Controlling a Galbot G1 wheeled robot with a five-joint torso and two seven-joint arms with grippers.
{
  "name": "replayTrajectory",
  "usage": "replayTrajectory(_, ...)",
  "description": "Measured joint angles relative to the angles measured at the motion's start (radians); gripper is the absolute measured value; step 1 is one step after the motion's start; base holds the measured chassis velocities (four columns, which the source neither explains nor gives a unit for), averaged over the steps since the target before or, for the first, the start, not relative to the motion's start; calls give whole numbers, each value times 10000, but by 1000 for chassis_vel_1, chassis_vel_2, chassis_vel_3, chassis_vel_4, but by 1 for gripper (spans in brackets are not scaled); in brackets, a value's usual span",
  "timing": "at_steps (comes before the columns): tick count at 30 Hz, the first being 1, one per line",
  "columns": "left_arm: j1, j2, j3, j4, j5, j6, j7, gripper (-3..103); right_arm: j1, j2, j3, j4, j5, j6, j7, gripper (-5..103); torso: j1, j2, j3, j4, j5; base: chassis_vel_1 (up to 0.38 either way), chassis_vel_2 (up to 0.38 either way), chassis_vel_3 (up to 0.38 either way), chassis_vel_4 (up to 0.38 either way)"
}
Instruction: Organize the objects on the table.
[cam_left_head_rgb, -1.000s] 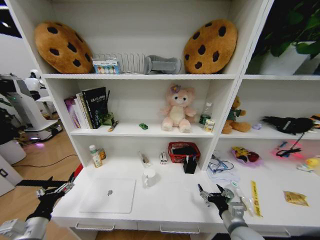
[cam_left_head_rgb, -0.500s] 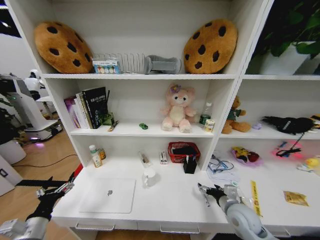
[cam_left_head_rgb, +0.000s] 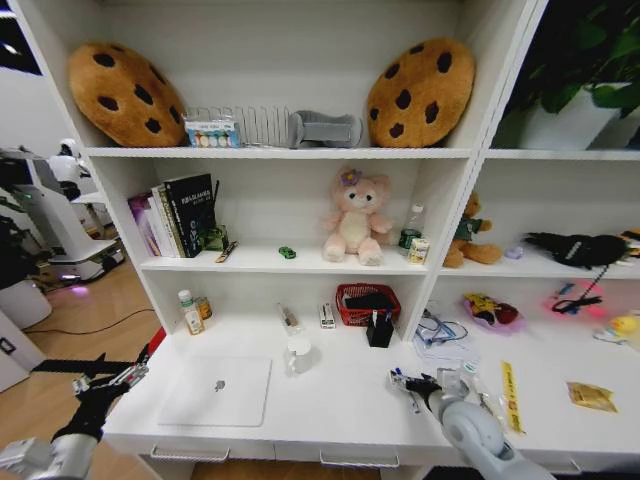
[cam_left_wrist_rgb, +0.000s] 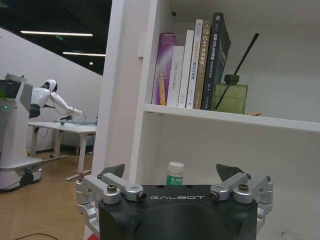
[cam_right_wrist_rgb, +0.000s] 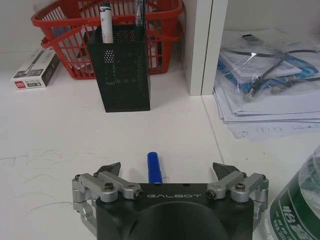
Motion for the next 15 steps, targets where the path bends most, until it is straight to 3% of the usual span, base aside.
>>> replayTrajectory(2, 0, 0, 0, 0, 1, 0, 0, 100, 38, -4, -52, -49, -38, 0, -5, 103, -1, 0, 0, 0, 0, 0, 0, 0, 0)
replayTrajectory(4, 0, 0, 0, 0, 0, 0, 0, 100, 77, -13, -118, -113, -78, -1, -19, 100, -1, 0, 0, 0, 0, 0, 0, 0, 0)
replayTrajectory(6, 0, 0, 0, 0, 0, 0, 0, 100, 158, -51, -248, -207, -126, -10, -23, 90, -1, 0, -1, 0, -2, 0, 0, 0, 0)
replayTrajectory(8, 0, 0, 0, 0, 0, 0, 0, 100, 171, -64, -279, -219, -138, -13, -22, 90, -1, 0, -1, 0, -4, 0, 0, 0, 0)
replayTrajectory(11, 0, 0, 0, 0, 0, 0, 0, 100, 210, -141, -389, -228, -174, -31, -9, 73, -1, 1, -1, 0, -5, 0, 0, 0, 0)
replayTrajectory(15, 0, 0, 0, 0, 0, 0, 0, 100, 195, -165, -405, -209, -196, -37, 0, 62, -1, 1, -2, 0, -3, 0, 0, 0, 0)
